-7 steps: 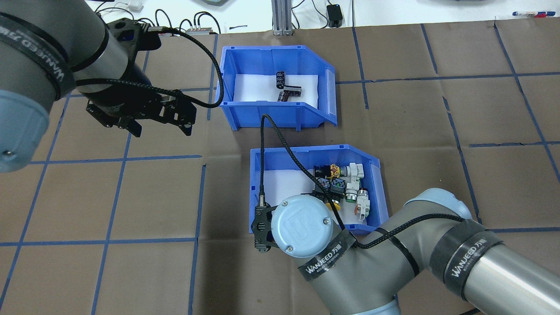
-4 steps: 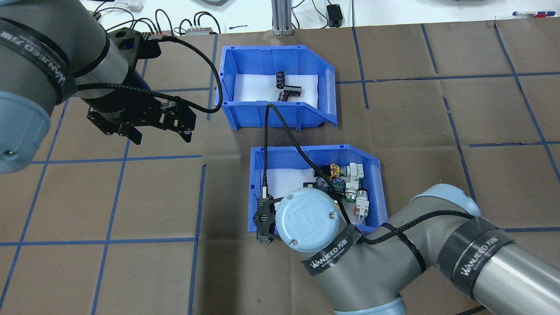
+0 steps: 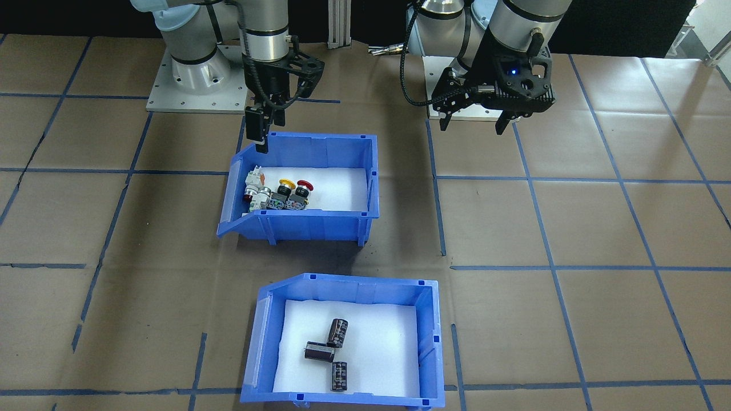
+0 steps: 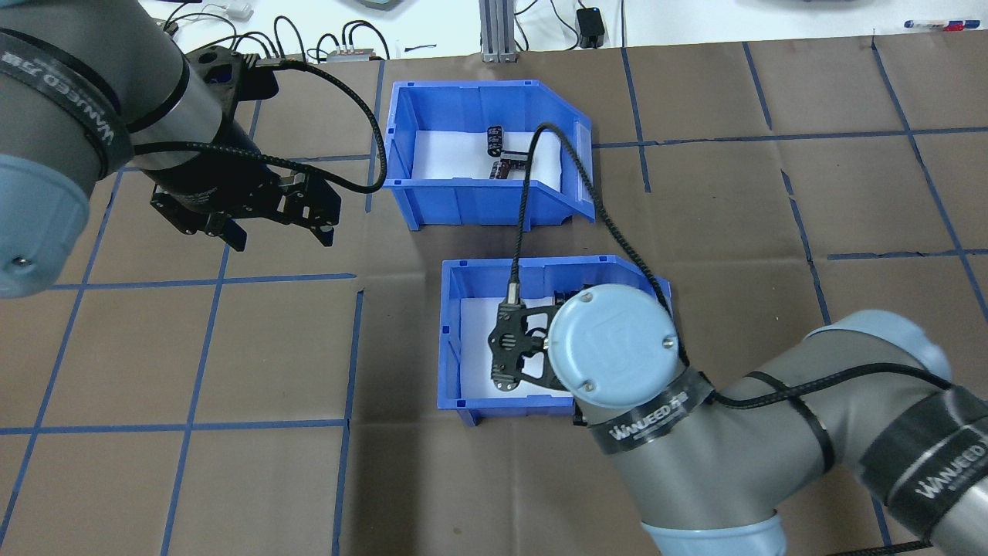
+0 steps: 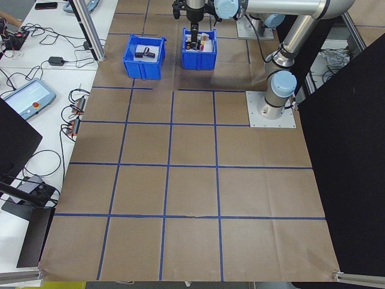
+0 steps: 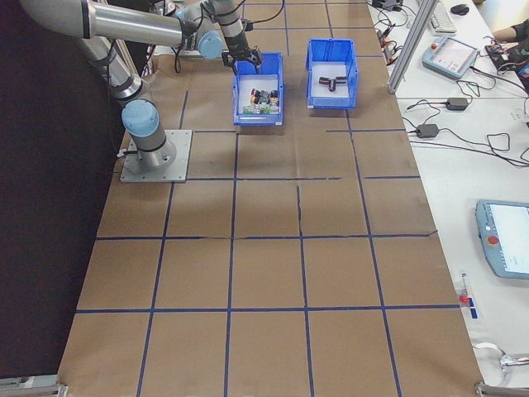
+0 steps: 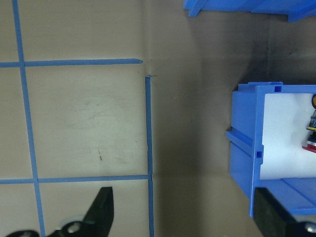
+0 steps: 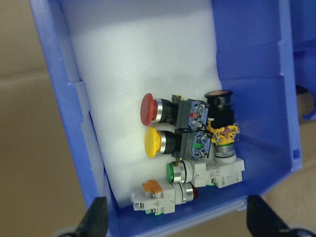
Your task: Place battery box in front
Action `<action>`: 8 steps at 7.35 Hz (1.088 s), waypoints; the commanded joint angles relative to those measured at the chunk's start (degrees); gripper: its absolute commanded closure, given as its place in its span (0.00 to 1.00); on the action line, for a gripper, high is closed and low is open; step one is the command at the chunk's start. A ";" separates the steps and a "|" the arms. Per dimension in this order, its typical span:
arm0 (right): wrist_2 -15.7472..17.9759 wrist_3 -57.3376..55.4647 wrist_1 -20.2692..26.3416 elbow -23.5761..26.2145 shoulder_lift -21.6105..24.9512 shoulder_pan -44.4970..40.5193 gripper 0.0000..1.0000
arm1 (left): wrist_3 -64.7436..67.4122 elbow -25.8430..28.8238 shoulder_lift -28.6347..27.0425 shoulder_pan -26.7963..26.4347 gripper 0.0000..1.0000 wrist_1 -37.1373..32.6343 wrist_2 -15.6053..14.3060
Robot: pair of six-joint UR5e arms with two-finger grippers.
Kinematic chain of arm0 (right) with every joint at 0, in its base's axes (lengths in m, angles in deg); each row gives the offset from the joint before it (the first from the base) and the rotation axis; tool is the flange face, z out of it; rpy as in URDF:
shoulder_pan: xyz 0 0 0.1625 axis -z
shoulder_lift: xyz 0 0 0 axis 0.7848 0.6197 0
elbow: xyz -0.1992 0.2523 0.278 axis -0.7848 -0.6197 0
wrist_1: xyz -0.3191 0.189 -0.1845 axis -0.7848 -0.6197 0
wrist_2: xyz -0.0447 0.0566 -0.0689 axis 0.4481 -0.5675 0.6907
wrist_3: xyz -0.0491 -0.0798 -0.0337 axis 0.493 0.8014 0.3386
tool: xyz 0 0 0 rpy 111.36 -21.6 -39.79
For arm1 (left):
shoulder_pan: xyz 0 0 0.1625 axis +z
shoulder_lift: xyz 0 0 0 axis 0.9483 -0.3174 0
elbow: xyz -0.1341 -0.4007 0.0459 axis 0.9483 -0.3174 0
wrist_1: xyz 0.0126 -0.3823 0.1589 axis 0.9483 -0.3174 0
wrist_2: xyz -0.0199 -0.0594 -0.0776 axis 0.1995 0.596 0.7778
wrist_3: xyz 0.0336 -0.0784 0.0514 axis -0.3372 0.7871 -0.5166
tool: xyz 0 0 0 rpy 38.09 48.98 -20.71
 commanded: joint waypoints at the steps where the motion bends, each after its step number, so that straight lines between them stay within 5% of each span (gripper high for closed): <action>1: -2.72 -0.88 10.88 -5.20 1.90 12.07 0.00 | -0.31 -0.01 0.56 -0.02 0.00 0.62 -1.21; 2: -5.35 -1.59 18.42 -10.54 1.56 17.44 0.00 | -0.57 0.42 -0.21 -0.02 0.00 0.62 -6.44; 7: -8.89 -46.93 29.10 -29.29 -11.77 21.36 0.00 | 0.22 2.35 -1.62 -0.02 0.00 1.85 -7.02; 8: -12.98 -55.65 29.92 -31.67 -14.15 21.01 0.00 | 0.31 2.71 -2.41 -0.37 0.00 2.46 -6.76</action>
